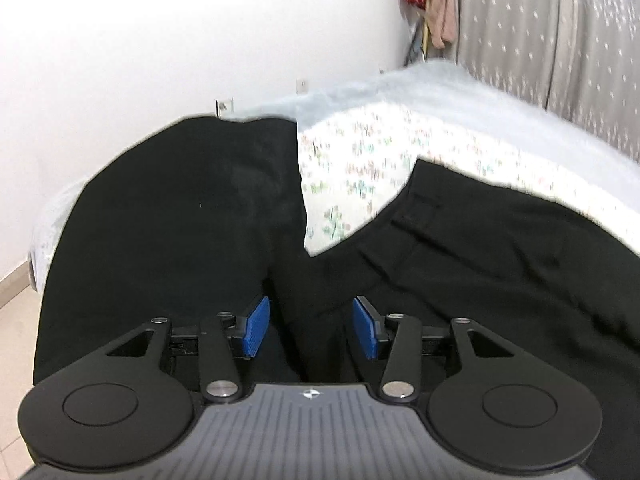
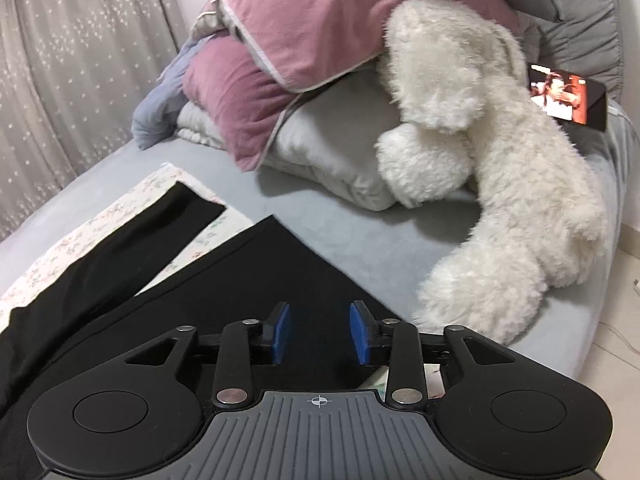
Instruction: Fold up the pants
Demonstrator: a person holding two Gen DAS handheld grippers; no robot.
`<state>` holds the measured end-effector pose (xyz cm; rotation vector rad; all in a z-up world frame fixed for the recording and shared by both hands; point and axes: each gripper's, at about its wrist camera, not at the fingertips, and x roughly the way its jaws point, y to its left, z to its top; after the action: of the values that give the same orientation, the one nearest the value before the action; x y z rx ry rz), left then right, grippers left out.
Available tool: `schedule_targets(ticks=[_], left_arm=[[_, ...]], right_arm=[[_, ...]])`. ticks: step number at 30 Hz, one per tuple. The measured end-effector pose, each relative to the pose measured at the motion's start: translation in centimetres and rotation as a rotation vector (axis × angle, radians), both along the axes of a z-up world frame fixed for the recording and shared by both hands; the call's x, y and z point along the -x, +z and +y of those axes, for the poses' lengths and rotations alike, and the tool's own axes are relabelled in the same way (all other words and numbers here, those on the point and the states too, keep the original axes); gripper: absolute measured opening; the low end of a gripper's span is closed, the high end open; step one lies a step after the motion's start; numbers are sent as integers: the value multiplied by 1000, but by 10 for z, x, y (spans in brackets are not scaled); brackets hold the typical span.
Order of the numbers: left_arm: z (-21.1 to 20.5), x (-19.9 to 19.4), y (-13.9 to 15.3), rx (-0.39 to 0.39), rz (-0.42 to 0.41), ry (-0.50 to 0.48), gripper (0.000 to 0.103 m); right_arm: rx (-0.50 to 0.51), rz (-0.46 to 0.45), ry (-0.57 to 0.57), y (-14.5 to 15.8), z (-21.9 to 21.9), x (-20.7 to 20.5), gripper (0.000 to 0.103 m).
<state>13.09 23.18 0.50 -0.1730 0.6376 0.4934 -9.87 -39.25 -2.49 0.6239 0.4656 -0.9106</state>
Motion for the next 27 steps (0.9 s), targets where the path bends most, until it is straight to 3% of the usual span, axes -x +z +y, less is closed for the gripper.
schedule_targets(ticks=[5,7,9,17,22,27], left_arm=[[-10,-5,14,27,-79,-2,69],[-25,-13,12,35,-80,-47,69],[-41,-21,8,21,-70,-76,69],[-99,-56,-11,33,-27,-234,75],[-131,-76,-8,-35,39,-338,80],[-129,-110,4,64,55,-395,85]], right_arm=[[25,10,89,7,20,-26,36],[45,2,140,12,30,-38,49],[73,-5,190,15,38,-51,55],[28,1,296,0,42,-101,55],[-29,-29,295,-2,28,-123,55],[-61,-43,285,-4,25,-128,55]])
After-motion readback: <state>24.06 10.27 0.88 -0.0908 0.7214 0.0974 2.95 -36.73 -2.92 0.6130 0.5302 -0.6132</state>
